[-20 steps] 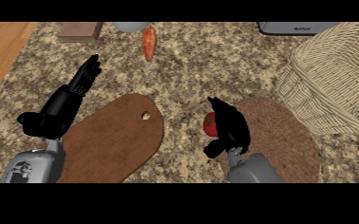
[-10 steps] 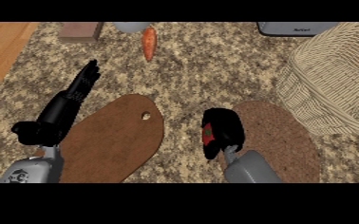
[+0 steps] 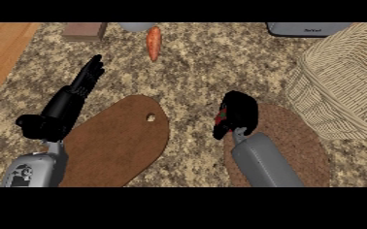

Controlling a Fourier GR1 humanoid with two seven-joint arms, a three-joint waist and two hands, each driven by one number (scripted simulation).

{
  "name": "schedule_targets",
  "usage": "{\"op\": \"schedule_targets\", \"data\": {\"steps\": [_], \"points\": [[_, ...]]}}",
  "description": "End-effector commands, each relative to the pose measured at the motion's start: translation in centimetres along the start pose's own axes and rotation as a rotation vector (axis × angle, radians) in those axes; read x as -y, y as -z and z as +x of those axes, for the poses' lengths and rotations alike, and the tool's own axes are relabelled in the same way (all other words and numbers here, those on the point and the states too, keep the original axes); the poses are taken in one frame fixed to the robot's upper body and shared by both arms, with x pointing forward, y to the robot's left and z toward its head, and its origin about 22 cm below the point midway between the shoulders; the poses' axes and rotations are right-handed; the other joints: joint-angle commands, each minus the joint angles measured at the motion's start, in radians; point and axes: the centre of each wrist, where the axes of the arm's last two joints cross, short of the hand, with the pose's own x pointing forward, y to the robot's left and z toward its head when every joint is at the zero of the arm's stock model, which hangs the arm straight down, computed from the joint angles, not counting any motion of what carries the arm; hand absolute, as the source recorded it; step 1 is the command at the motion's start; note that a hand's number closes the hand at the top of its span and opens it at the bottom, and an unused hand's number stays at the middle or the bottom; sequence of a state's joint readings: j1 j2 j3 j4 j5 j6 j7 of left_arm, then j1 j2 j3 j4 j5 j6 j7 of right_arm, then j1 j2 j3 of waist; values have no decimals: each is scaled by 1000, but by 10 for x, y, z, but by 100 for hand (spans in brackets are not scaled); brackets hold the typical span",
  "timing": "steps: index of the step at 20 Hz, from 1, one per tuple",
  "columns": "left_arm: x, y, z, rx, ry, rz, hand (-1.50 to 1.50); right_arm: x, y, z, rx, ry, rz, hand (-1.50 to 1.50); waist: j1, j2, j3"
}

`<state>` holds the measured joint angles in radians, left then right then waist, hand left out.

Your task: Pick the tomato from the placemat and place it in the basket

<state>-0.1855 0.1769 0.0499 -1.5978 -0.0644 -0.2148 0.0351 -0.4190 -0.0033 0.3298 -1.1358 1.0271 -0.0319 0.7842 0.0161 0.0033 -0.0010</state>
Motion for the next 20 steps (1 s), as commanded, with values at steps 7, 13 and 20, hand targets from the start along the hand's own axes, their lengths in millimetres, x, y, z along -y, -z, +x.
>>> {"op": "schedule_targets", "data": {"steps": [7, 13, 20], "points": [[11, 0, -5, 13, -2, -33, 0, 64, 41, 49, -297, 328, -232, 150, 29, 7, 2], [5, 0, 1, 9, 0, -29, 0, 107, 19, 83, -122, 590, -515, 150, 25, -3, 1], [-11, -2, 5, 5, 1, -5, 0, 139, -12, 112, -80, 686, -680, 150, 2, -9, 1]]}}
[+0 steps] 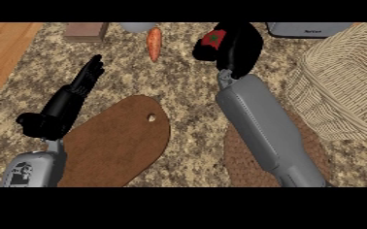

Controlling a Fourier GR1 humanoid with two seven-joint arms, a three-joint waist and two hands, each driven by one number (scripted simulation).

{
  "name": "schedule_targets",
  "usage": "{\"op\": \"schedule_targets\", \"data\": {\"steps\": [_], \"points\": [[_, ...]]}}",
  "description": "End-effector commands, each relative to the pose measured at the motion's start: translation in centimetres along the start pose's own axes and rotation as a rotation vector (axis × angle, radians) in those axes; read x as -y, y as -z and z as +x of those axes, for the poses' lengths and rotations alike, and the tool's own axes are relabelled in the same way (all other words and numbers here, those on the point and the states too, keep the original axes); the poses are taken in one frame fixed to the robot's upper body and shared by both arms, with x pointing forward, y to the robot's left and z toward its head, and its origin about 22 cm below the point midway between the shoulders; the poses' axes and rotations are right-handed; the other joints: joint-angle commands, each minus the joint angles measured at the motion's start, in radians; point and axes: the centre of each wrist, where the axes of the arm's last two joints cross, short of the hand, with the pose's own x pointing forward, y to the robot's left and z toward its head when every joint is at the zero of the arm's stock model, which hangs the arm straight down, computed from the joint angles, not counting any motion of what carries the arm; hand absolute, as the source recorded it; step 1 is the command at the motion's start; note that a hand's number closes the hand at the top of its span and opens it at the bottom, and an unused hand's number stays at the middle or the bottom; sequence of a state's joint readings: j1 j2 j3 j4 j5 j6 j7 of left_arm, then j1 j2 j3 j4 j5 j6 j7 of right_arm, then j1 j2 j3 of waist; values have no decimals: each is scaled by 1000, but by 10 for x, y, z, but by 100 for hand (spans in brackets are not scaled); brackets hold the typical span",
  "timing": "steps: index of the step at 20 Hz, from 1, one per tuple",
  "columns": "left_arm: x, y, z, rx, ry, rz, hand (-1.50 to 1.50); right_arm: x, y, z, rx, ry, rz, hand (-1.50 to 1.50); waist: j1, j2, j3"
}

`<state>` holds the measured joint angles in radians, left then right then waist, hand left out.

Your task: Pick the tomato from the placemat and place it in the basket

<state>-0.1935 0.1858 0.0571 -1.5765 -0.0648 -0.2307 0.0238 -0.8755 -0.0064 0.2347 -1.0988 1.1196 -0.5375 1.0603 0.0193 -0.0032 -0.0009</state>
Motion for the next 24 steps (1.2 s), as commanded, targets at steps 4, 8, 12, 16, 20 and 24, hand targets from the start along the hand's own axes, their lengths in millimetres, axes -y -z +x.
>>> {"op": "schedule_targets", "data": {"steps": [4, 8, 12, 16, 20, 24], "points": [[0, -2, -9, -24, -11, 32, 0, 50, 5, 56, -142, 103, -128, 150, -27, -4, 0], [-4, -5, -5, -30, -3, 26, 0, 50, 9, 48, -186, 9, -216, 150, -27, -5, 0], [1, -3, -3, 0, -4, 11, 0, 64, 52, 41, -223, -39, -273, 150, -18, 2, 0], [-6, -6, -5, 2, 6, 19, 0, 85, 80, 34, -259, -30, -323, 150, -16, 3, 0], [1, -21, -15, -4, -12, 10, 0, 89, 109, 6, -312, -48, -409, 150, -7, 5, 0], [-2, -6, 7, 2, 2, 10, 0, 125, 136, 6, -321, -23, -499, 150, -12, 3, 1]]}}
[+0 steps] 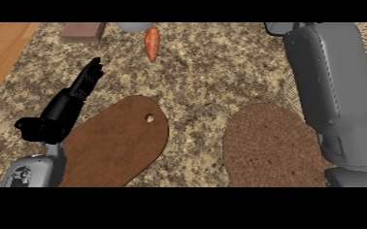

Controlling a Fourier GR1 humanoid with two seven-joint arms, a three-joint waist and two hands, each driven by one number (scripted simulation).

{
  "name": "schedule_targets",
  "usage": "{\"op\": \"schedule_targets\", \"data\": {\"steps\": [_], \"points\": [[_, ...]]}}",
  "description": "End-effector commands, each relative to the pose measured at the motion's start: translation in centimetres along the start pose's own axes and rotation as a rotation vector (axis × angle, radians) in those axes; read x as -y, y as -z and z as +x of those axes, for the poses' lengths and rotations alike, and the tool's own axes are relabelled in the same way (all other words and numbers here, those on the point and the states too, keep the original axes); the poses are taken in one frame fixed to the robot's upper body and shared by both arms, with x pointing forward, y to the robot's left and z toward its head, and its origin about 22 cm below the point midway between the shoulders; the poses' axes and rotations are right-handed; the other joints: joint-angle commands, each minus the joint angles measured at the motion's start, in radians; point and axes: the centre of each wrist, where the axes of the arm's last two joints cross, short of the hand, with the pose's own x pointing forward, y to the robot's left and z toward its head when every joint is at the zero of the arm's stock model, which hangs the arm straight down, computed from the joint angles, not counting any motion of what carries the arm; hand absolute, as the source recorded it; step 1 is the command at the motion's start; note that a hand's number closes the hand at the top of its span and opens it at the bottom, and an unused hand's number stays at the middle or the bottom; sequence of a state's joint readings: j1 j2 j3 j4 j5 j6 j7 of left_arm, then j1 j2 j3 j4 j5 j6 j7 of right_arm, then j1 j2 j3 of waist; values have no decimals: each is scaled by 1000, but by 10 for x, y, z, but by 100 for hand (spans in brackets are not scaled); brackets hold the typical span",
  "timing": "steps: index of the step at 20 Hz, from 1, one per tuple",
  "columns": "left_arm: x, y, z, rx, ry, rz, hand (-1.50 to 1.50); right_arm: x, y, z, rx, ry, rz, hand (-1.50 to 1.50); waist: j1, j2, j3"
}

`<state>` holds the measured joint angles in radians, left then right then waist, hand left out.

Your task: Pick the tomato from the placemat and place it in the basket

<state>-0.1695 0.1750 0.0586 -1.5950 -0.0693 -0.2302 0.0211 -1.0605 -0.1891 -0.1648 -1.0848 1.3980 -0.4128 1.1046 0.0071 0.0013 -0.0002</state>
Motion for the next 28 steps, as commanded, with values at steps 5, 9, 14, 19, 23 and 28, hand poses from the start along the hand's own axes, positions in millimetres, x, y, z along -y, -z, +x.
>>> {"op": "schedule_targets", "data": {"steps": [5, 9, 14, 19, 23, 28], "points": [[11, 1, -11, -15, 4, -2, 0, 9, 60, -27, -171, 12, -168, 150, 1, 2, 0], [2, -6, -14, 6, -4, 2, 0, 18, 81, -41, -217, 6, -160, 150, 1, 1, 0], [7, -3, -1, -4, -13, 23, 0, 20, 93, -97, -234, 1, -138, 150, -9, -3, 0], [-11, 16, 13, -11, -5, 14, 0, 9, 89, -138, -252, -2, -135, 150, -11, -1, 0], [-11, -12, -3, -12, 13, 6, 0, 17, 119, -178, -232, -60, -210, 150, -1, 0, 1], [-6, 2, -2, 2, -21, 16, 0, 18, 116, -185, -162, -51, -222, 150, -4, -1, 0]]}}
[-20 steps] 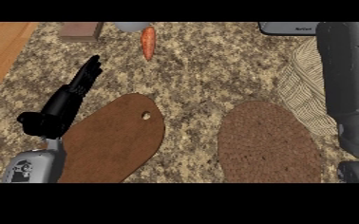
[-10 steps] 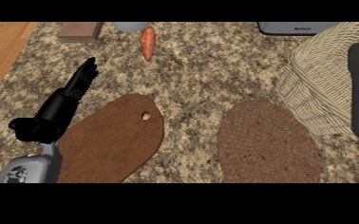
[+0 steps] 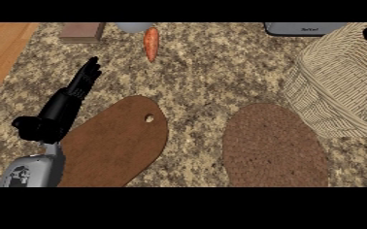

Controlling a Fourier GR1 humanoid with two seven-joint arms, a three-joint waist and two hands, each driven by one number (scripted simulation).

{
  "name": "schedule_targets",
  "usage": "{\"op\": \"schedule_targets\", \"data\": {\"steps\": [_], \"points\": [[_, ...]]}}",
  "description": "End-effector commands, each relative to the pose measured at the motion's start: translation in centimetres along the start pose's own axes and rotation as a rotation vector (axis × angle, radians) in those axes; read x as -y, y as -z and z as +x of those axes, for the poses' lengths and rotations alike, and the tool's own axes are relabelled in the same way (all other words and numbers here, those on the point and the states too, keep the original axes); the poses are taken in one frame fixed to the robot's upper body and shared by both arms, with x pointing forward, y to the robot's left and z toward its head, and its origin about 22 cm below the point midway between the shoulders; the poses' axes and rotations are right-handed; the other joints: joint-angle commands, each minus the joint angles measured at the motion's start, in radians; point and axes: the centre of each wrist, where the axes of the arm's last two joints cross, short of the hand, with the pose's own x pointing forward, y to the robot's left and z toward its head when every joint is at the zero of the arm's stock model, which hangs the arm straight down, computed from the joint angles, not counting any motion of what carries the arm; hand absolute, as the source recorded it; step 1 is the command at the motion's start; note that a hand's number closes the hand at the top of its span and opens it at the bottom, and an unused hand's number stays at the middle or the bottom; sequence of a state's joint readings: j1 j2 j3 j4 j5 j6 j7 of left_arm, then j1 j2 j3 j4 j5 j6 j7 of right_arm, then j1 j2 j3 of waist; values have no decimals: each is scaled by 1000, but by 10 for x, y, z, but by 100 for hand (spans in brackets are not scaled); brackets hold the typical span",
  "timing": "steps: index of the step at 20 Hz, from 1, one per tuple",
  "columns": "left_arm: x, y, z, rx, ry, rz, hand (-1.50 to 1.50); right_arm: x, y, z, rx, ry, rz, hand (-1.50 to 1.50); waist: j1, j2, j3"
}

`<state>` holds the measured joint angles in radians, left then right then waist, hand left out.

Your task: Pick the tomato from the placemat and place it in the basket

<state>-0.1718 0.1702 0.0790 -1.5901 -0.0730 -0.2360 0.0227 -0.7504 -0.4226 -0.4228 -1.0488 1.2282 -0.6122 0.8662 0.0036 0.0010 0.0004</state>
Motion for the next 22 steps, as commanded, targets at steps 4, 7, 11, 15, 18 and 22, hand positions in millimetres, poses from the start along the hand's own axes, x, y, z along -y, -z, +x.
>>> {"op": "schedule_targets", "data": {"steps": [4, 7, 11, 15, 18, 22], "points": [[7, 7, 3, 14, -10, -11, 0, -5, 11, -39, -55, 112, -173, 150, -2, 1, 0], [19, -1, 3, 7, -1, -20, 0, -17, 20, -47, -50, 98, -143, -150, 8, 2, 0], [7, -5, -10, 1, 2, -4, 0, -4, 37, -48, 22, 65, -119, -150, 2, 1, 0], [-9, 0, 17, -11, -3, -18, 0, 2, 25, -38, 61, 143, -131, -150, 0, -2, 0], [-1, 2, 11, -1, -7, -19, 0, 17, 40, -14, 31, 270, -141, -150, 2, -2, 0], [1, 4, 12, -3, 8, -3, 0, 37, 53, -40, -46, 360, -193, -150, -12, -5, 0]]}}
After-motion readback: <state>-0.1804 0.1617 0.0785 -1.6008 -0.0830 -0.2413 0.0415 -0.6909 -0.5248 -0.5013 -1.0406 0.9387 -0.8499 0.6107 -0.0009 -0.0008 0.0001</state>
